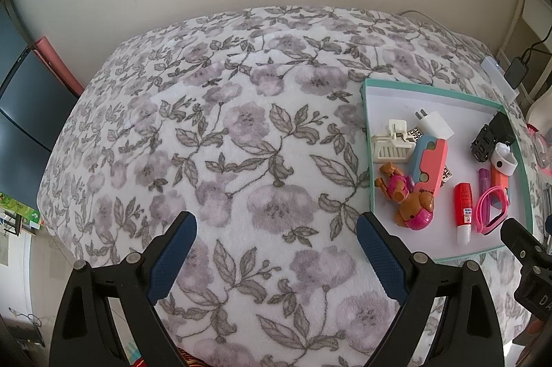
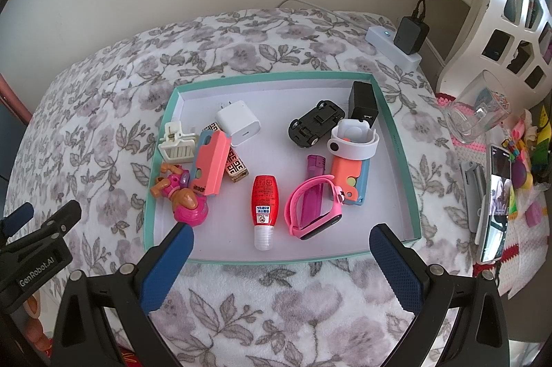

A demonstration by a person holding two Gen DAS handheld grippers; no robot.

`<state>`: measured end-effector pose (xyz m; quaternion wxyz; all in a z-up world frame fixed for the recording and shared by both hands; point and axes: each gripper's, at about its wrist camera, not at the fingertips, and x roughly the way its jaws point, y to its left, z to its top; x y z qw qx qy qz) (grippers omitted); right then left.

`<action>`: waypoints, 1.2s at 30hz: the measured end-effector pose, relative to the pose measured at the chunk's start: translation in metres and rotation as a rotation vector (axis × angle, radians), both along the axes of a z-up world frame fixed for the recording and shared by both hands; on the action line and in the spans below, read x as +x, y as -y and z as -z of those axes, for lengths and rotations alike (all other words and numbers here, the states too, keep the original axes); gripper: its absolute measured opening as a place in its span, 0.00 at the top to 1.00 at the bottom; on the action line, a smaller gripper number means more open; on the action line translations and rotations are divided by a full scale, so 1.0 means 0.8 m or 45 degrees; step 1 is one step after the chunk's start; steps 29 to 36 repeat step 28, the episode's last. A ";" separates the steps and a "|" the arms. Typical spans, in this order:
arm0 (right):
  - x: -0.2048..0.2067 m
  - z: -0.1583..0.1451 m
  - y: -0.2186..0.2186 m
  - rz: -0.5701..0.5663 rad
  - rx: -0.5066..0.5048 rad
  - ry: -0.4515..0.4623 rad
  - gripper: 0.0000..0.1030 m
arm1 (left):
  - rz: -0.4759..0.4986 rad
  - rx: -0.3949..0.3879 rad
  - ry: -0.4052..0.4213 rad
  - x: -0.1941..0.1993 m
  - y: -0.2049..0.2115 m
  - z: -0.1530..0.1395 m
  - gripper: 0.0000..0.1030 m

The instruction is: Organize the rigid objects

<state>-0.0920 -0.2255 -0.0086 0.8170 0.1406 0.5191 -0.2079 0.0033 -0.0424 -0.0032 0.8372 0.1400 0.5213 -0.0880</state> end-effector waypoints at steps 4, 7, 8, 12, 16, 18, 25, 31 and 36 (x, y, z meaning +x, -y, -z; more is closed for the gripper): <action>0.000 0.000 0.000 0.001 0.001 0.000 0.00 | 0.001 -0.001 -0.001 0.001 0.000 0.000 0.09; 0.001 0.000 0.000 -0.001 0.000 -0.001 0.00 | 0.000 -0.002 -0.002 0.001 0.000 -0.001 0.09; 0.001 0.000 0.000 -0.002 0.000 0.000 0.00 | -0.001 -0.002 -0.002 0.001 0.000 -0.001 0.09; 0.000 0.001 0.000 -0.001 0.001 -0.001 0.00 | -0.004 -0.002 0.002 0.000 0.002 -0.002 0.09; 0.001 0.001 0.000 0.000 0.001 -0.001 0.00 | -0.005 -0.003 0.002 0.000 0.001 -0.003 0.09; 0.000 0.001 0.000 -0.004 0.000 -0.002 0.00 | -0.005 -0.003 0.002 0.001 0.001 -0.003 0.09; 0.001 0.002 -0.001 -0.010 0.000 -0.006 0.00 | -0.012 -0.003 0.016 -0.002 0.005 -0.006 0.09; 0.001 0.002 0.000 -0.011 0.000 -0.006 0.00 | -0.017 -0.002 0.021 -0.003 0.007 -0.006 0.09; 0.001 0.002 0.000 -0.011 0.000 -0.006 0.00 | -0.017 -0.002 0.021 -0.003 0.007 -0.006 0.09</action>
